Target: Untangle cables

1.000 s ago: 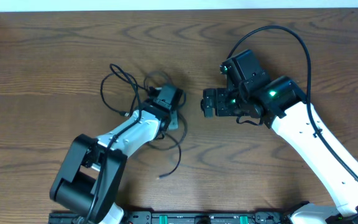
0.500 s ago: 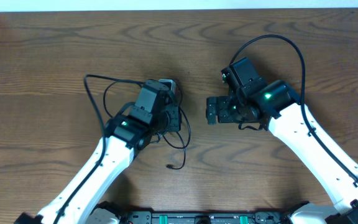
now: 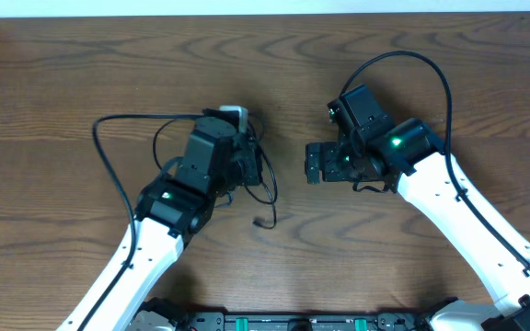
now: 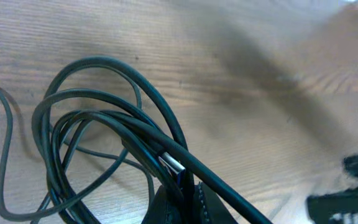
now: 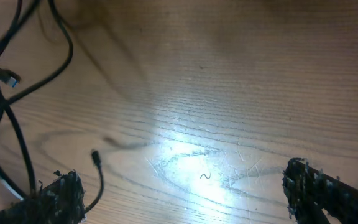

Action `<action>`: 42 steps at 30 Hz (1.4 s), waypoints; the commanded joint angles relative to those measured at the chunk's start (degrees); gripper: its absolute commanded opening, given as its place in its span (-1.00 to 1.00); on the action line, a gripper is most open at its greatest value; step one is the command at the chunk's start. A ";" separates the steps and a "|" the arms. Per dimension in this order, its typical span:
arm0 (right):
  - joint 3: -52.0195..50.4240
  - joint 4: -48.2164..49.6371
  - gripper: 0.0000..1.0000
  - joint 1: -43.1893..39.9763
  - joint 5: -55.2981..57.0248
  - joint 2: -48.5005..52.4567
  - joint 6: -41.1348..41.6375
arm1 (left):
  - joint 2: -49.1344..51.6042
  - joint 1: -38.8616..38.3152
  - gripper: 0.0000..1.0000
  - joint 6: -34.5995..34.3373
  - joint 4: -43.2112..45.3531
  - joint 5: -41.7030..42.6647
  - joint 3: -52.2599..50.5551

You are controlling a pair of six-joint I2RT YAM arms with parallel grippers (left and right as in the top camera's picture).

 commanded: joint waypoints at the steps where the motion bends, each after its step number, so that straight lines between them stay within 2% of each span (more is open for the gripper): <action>1: -0.33 -0.04 0.98 0.09 0.68 0.20 0.39 | -3.13 0.76 -0.85 -3.28 -0.04 4.59 1.07; 11: -0.33 -0.04 0.99 0.09 0.68 0.20 0.39 | -6.62 0.74 -0.85 -3.21 -1.90 15.74 1.07; 17: -0.33 -0.04 0.99 0.09 0.68 0.20 0.42 | -6.62 0.76 -0.85 -3.19 -1.88 27.50 1.07; 23: -0.33 1.97 0.98 0.09 1.79 0.20 0.42 | -6.62 0.74 -0.85 2.38 -1.86 35.32 1.07; 34: -0.31 9.86 0.98 -0.04 1.79 0.20 1.03 | -6.23 1.05 -0.85 7.39 2.40 35.78 1.05; 35: -0.20 9.92 0.87 -0.24 1.77 0.13 -0.48 | -5.97 1.42 -0.85 7.91 2.75 35.76 1.05; 36: 0.04 9.64 0.41 -0.74 1.64 -0.15 -0.87 | -5.60 1.97 -0.85 8.02 2.82 35.36 1.05; 37: 0.22 9.05 -0.14 -1.99 -0.81 -0.85 -0.02 | -4.87 2.93 -0.85 8.48 2.67 35.41 1.05; 38: 0.24 8.83 -0.25 -3.30 -3.91 -1.81 0.68 | -4.22 3.65 -0.85 9.60 2.40 35.39 1.05; 40: 0.24 8.81 -0.24 -6.60 -10.45 -4.02 0.61 | -2.86 4.68 -0.85 12.74 1.99 35.39 1.05; 41: 0.24 8.85 -0.02 -8.68 -13.62 -5.33 0.55 | -2.08 5.14 -0.85 14.03 2.05 35.39 1.05; 42: 0.24 9.18 0.44 -11.10 -17.77 -6.80 -0.48 | -1.07 5.60 -0.85 15.13 2.54 35.41 1.05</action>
